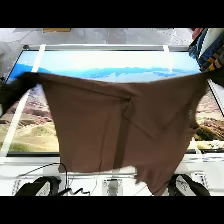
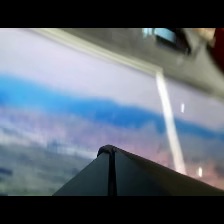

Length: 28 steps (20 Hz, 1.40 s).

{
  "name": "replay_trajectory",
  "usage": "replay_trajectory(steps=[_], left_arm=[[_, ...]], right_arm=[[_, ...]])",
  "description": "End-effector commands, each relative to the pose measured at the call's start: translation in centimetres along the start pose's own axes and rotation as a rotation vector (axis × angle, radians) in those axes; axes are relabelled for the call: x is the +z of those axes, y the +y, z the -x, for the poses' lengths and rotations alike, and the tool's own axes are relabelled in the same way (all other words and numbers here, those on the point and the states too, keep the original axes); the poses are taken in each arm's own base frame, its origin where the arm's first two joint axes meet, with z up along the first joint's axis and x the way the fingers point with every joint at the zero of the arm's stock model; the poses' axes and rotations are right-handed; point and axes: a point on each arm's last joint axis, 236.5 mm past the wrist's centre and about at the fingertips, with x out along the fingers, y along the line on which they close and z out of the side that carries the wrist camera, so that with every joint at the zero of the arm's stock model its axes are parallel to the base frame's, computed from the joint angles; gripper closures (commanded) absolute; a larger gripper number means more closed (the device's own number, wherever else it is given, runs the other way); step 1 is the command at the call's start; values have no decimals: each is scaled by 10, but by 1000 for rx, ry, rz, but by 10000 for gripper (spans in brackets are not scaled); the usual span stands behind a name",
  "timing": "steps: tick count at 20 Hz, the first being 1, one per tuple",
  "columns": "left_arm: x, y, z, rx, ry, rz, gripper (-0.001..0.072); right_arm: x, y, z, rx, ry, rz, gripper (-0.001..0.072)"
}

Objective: Fold the clothes and pants, and hang the long-sleeved shirts on hangers.

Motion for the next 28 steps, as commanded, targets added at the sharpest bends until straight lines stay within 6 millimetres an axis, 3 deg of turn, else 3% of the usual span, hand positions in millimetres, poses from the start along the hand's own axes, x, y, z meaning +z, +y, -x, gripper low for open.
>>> replay_trajectory(steps=[1, 3, 6, 9, 11, 12, 13, 14, 15, 17, 19, 20, 21, 22, 23, 25, 28], left_arm=[[-88, 14, -84, 18, 211, -22, 698], [-92, 13, -111, 34, 173, -34, 698], [-55, 15, -131, 77, -11, -55, 698], [-29, 24, -135, 123, -148, -63, 698], [-31, 29, -139, 135, -153, -64, 697], [-35, 30, -141, 137, -145, -64, 650], [-38, 31, -142, 137, -134, -64, 365], [-43, 29, -143, 130, -115, -61, -13], [-47, 26, -143, 120, -91, -70, -12], [-58, 24, -135, 94, -4, -60, -8], [-72, 27, -117, 65, 127, -71, 8], [-81, 35, -102, 63, 213, -102, 103], [-90, 47, -86, 72, 296, -130, 367], [-96, 60, -68, 90, 366, -149, 646], [-98, 75, -49, 116, 422, -160, 697], [-90, 91, -17, 148, 453, -160, 697], [-81, 91, 23, 160, 420, -210, 697]], right_arm=[[-46, -65, -118, -24, 137, -188, 700], [-48, -85, -163, -55, 118, -222, 700], [-25, -106, -202, -110, -17, -224, 700], [9, -119, -214, -163, -188, -204, 700], [26, -124, -212, -185, -269, -195, 700], [27, -124, -211, -187, -275, -193, 697], [24, -125, -212, -186, -260, -193, 584], [21, -127, -211, -187, -242, -194, 306], [18, -130, -210, -190, -227, -196, 161], [9, -138, -200, -189, -173, -223, 164], [-2, -154, -177, -204, -107, -246, 171], [-11, -166, -161, -225, -62, -249, 186], [-23, -178, -144, -253, -6, -248, 354], [-40, -192, -126, -288, 66, -247, 580], [-61, -210, -104, -340, 150, -253, 695], [-111, -234, -61, -390, 365, -230, 701], [-178, -230, -26, -284, 611, -259, 700]])
